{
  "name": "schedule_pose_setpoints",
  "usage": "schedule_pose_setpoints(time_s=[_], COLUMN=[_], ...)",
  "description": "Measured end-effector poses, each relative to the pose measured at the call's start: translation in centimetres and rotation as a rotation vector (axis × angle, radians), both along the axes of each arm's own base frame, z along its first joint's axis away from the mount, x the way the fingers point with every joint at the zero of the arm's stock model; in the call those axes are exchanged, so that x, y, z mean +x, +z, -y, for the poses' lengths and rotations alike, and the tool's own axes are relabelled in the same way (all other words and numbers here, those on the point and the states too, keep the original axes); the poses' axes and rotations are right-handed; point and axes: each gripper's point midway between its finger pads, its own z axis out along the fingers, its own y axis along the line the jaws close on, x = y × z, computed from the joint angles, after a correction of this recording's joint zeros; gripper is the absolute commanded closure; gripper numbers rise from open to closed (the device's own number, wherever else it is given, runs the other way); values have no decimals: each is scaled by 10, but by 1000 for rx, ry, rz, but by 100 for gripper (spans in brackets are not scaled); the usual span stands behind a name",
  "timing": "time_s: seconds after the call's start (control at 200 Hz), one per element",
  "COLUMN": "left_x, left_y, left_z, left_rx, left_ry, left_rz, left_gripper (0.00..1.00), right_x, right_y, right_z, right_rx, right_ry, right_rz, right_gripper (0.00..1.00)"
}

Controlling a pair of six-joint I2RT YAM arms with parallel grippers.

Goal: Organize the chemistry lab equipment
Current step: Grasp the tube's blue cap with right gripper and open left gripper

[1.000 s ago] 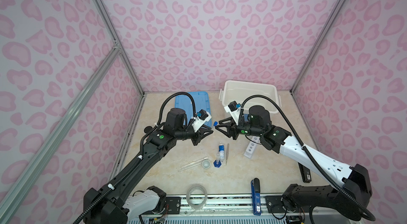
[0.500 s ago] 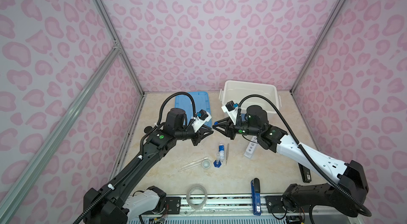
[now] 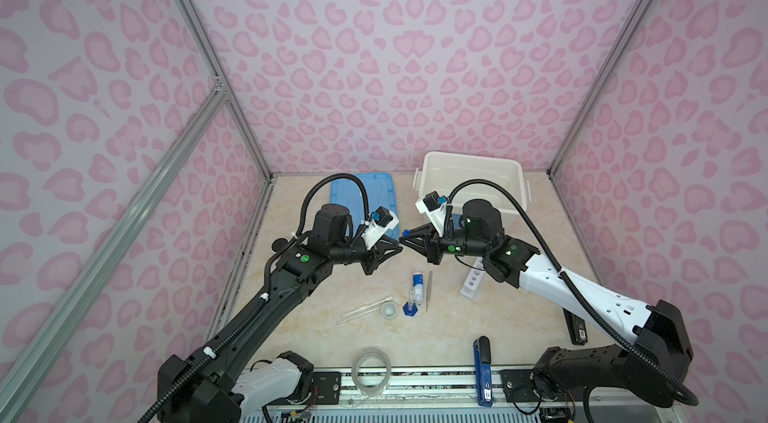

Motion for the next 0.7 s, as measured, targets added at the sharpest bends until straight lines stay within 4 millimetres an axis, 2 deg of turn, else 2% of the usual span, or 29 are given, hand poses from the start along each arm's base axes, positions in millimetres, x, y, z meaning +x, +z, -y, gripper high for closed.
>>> schedule_pose_setpoints(time_s=[0.225, 0.405, 0.42, 0.46, 0.7], left_x=[0, 1, 1, 2, 4], left_y=[0, 1, 1, 1, 1], left_z=[0, 0, 0, 0, -2], left_rx=[-1, -4, -5, -4, -4], left_ry=[0, 3, 5, 9, 29], left_rz=[2, 5, 2, 0, 15], left_gripper=[82, 65, 60, 56, 45], right_x=[1, 5, 5, 6, 12], right_y=[1, 3, 3, 3, -2], right_z=[0, 0, 0, 0, 5], right_rx=[1, -1, -2, -2, -47], right_ry=[-3, -18, -20, -22, -60], right_rz=[3, 12, 11, 13, 22], right_gripper=[95, 97, 97, 97, 97])
